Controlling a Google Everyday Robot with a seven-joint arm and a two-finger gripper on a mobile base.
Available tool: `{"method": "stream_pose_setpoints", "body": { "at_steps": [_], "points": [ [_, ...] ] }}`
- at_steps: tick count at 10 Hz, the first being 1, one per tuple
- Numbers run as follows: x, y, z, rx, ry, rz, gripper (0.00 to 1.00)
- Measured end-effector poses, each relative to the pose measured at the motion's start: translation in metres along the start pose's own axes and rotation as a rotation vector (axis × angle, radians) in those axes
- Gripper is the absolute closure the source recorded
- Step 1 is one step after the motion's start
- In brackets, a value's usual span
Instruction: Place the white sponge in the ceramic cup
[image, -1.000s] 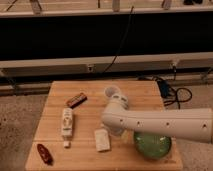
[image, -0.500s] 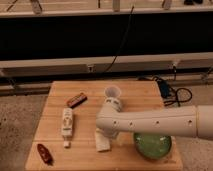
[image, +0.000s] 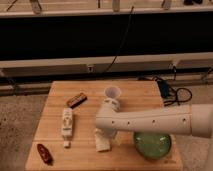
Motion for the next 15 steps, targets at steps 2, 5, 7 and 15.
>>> {"method": "stream_pose_setpoints", "body": {
  "at_steps": [2,5,7,15],
  "points": [
    [-0.001,-0.001,0.007,-0.01,-0.004,-0.019,0.2],
    [-0.001,-0.002,0.011,-0.012,-0.004,-0.03,0.2],
    [-0.003,-0.002,0.013,-0.015,-0.008,-0.038,0.2],
    [-0.007,-0.002,0.02,-0.021,-0.015,-0.063,0.2]
  ]
}}
